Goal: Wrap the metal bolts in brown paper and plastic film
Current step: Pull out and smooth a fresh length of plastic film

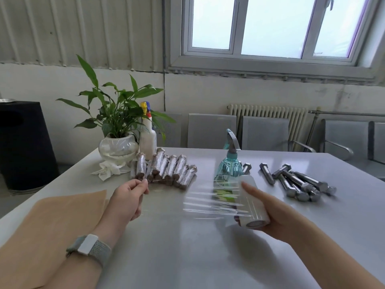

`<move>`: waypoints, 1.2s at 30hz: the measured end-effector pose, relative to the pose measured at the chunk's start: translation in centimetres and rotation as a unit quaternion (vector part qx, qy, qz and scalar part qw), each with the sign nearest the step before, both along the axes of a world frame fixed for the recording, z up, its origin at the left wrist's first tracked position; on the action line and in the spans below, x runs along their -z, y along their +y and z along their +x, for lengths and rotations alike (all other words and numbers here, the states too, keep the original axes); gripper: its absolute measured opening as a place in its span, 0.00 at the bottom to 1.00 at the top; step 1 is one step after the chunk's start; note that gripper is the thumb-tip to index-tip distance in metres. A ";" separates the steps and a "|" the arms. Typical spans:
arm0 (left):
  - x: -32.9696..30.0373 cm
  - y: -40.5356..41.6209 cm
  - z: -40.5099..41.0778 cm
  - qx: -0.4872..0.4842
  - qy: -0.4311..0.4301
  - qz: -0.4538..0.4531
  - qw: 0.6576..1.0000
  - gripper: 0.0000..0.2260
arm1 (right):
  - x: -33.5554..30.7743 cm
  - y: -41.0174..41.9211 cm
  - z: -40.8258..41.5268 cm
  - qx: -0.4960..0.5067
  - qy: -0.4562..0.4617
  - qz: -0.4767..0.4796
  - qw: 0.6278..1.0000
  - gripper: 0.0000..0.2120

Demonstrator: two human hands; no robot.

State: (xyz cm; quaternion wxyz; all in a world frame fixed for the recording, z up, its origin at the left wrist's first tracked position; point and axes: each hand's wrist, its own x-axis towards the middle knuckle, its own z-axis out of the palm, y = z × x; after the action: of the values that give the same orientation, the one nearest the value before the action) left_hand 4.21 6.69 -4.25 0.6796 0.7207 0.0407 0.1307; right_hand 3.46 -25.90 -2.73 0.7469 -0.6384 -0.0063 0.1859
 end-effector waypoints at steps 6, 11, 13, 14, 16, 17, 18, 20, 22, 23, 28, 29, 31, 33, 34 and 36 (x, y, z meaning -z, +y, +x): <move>-0.6 0.4 -0.6 0.046 0.049 -0.012 0.998 0.14 | 0.4 -2.8 -1.2 0.031 0.026 0.000 0.999 0.40; -1.0 0.2 -1.0 0.056 0.063 0.038 0.996 0.14 | 1.1 -4.3 -1.7 0.055 0.009 -0.005 0.998 0.52; -0.9 0.3 -1.1 0.051 0.067 0.063 0.994 0.14 | 1.1 -4.8 -1.9 0.059 0.005 -0.016 0.998 0.51; -0.8 0.5 -1.1 0.044 0.067 0.072 0.994 0.15 | 1.0 -5.1 -1.9 0.055 0.012 -0.016 0.998 0.49; -0.3 1.2 -1.1 0.017 0.068 0.091 0.993 0.15 | 0.5 -5.4 -2.3 0.028 0.030 -0.006 0.999 0.43; 0.0 1.6 -1.0 0.003 0.070 0.112 0.991 0.15 | 0.3 -5.5 -2.4 0.018 0.030 0.000 0.999 0.39; 0.3 2.1 -1.0 -0.011 0.074 0.141 0.987 0.15 | 0.1 -5.7 -2.4 0.015 0.027 0.003 1.000 0.38; 0.9 2.9 -1.1 -0.024 0.078 0.192 0.978 0.16 | 0.2 -6.0 -2.4 0.039 0.019 -0.012 0.999 0.45; 1.2 3.4 -1.3 -0.021 0.079 0.215 0.973 0.16 | 0.4 -6.3 -2.4 0.065 0.020 -0.022 0.997 0.49; 1.2 3.5 -1.5 -0.023 0.075 0.237 0.968 0.16 | 0.4 -6.5 -2.4 0.071 0.022 -0.024 0.997 0.49; 1.3 2.9 -2.6 -0.055 0.055 0.389 0.918 0.14 | 0.3 -6.9 -2.8 0.107 -0.002 -0.117 0.987 0.33; 1.2 2.8 -2.9 -0.070 0.060 0.424 0.901 0.15 | 0.1 -7.0 -2.8 0.118 -0.012 -0.141 0.983 0.31; 1.2 2.3 -3.6 -0.104 0.059 0.501 0.857 0.15 | -0.1 -7.3 -2.8 0.147 -0.008 -0.184 0.972 0.25; 1.2 1.7 -4.4 -0.125 0.045 0.554 0.822 0.15 | -0.3 -7.6 -3.0 0.174 0.008 -0.222 0.959 0.22; 1.3 1.4 -4.7 -0.133 0.037 0.584 0.800 0.15 | -0.5 -7.7 -3.0 0.178 0.007 -0.255 0.950 0.22; 1.5 1.0 -5.0 -0.150 0.028 0.652 0.743 0.15 | -0.8 -7.8 -2.8 0.169 -0.019 -0.338 0.926 0.25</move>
State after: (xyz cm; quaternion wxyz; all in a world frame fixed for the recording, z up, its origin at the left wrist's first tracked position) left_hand -0.82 7.66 -5.77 0.0145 0.9759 0.0727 0.2053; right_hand 0.65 -33.67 -1.92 0.5071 -0.8479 0.1502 0.0360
